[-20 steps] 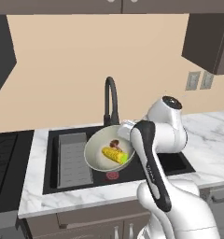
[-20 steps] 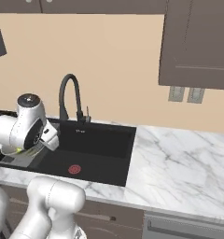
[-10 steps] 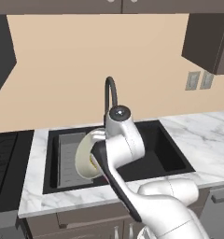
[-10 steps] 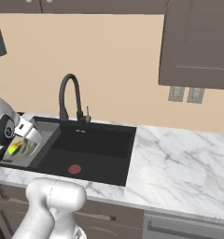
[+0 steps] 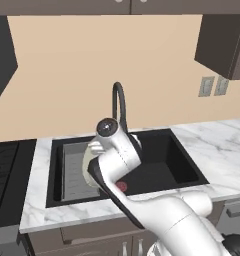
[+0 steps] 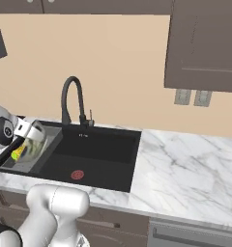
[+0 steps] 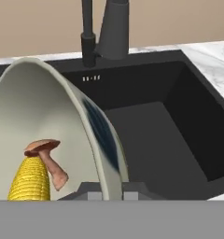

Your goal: Dump the mushroom and corn from the bowl so the bowl can be washed. Place the bowl in the sink after clearing the leftovers.

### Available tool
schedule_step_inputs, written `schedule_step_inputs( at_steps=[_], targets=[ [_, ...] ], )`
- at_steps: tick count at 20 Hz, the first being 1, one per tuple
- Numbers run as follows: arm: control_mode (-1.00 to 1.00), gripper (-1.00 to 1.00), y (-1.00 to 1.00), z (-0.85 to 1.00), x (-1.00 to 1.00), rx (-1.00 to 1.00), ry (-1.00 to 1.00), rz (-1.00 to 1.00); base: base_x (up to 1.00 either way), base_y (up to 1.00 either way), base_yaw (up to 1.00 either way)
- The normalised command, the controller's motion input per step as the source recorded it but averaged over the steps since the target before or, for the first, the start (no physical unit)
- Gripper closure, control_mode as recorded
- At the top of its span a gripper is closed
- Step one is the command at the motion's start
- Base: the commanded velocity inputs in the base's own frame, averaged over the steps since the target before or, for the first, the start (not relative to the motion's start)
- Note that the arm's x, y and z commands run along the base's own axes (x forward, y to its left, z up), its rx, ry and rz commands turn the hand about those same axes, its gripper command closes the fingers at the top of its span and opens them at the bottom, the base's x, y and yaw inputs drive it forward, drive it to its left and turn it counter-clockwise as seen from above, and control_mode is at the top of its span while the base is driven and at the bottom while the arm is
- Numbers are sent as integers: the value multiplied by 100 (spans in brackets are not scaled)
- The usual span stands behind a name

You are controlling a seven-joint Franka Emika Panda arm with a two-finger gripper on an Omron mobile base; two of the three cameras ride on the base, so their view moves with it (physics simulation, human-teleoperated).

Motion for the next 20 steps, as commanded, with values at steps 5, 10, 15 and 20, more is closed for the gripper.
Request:
schedule_step_inputs(
  at_steps=[5, 10, 15, 20],
  targets=[
    [-100, 100, 41, -7, 63, -13, 0, -3, 0, 0, 0],
    [-100, 100, 42, 0, 47, -9, 0, -9, 0, 0, 0],
    [-100, 100, 7, -2, 8, -8, 0, -1, 0, 0, 0],
    [-100, 100, 0, -36, 5, -24, 0, 0, 0, 0, 0]
  ],
)
